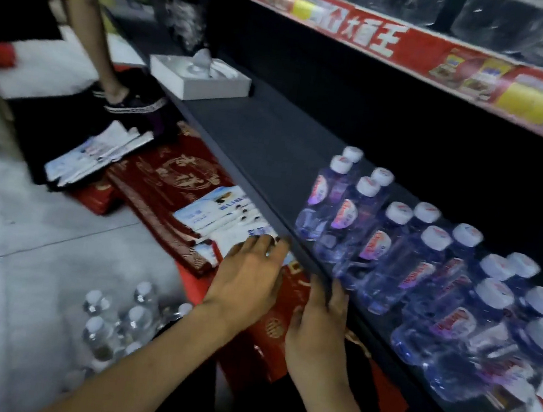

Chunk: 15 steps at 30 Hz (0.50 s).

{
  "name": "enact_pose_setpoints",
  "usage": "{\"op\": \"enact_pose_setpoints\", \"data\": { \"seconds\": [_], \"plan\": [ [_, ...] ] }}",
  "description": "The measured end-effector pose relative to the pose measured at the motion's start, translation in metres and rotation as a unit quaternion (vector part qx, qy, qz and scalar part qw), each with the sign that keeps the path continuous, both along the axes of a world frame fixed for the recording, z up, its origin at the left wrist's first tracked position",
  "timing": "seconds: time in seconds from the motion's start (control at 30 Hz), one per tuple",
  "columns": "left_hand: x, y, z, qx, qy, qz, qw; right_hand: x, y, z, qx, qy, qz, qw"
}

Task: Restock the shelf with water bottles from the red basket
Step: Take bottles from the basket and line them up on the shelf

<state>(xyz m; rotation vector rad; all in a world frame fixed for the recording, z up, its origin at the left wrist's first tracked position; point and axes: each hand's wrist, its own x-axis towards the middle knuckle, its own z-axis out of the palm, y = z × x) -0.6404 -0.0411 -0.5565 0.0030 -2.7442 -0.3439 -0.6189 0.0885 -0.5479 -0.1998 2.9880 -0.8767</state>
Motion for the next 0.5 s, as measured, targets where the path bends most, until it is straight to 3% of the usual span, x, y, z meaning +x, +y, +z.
{"op": "enact_pose_setpoints", "data": {
  "seconds": [0.23, 0.5],
  "plan": [
    [0.112, -0.132, -0.016, -0.038, -0.044, 0.196, 0.979, 0.038, -0.113, -0.013, 0.083, 0.015, 0.227, 0.97],
    [0.309, -0.235, -0.033, 0.001, -0.08, 0.417, 0.905, 0.13, -0.236, -0.025, 0.075, 0.033, 0.465, 0.881]
  ]
}}
